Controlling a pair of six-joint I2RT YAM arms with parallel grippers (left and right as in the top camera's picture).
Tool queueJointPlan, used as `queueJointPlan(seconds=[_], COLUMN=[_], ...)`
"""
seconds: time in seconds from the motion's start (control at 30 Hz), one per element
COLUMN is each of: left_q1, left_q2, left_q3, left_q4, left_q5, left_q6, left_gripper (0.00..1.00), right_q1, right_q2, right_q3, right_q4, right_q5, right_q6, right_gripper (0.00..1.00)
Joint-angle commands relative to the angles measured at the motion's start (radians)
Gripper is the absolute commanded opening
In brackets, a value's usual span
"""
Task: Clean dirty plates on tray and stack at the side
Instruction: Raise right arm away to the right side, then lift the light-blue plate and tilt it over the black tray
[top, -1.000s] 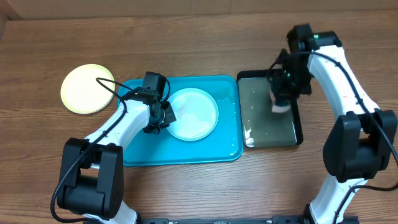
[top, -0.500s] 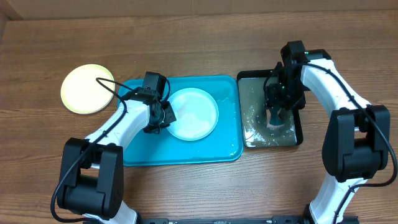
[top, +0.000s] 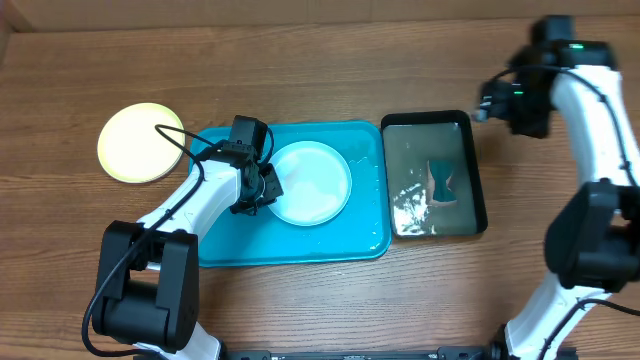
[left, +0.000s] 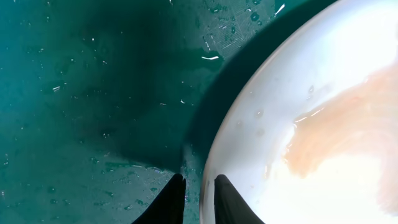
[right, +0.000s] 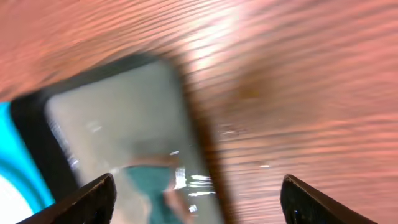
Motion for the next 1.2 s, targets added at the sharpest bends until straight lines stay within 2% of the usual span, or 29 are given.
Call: queueJointPlan(seconds=[0.0,0.33,0.57,0.6,0.67,0.9,1.17], left_q1=[0.0,0.0,0.0,0.0,0.0,0.0,0.027], left_q2=[0.01,0.015,0.015,0.015,0.015,0.015,0.015], left_q3=[-0.006,-0.006,-0.006,-0.006,-0.006,-0.005,0.217], left_q4=[0.005,0.007,0.005,-0.001,-0.012,-0.039,-0.208], left_q5=[-0.01,-0.01,-0.01,-0.01,-0.009,0.017,0.012], left_q6=[0.019,0.019,0.019,0.019,0.019,0.02,0.116], left_gripper=[0.19,0.19,0.16,0.14,0.04,0.04,0.04], right_q1=[-0.097,-0.25,-0.264,-0.264,-0.264,-0.264,-0.264], right_q2=[-0.003,-0.003,-0.003,-0.003,-0.003,-0.003,-0.003], right_q3=[0.007,0.007,0.007,0.007,0.007,0.007,0.007], right_q4=[-0.002,0.006,0.023,0.023,0.023,0.023,0.023], right_q5=[0.011,0.011,0.011,0.011,0.011,0.011,0.011], right_q6=[0.012,0.011,0.011,0.011,0.011,0.011,0.011], right_gripper=[1.0,1.0,1.0,1.0,1.0,1.0,1.0])
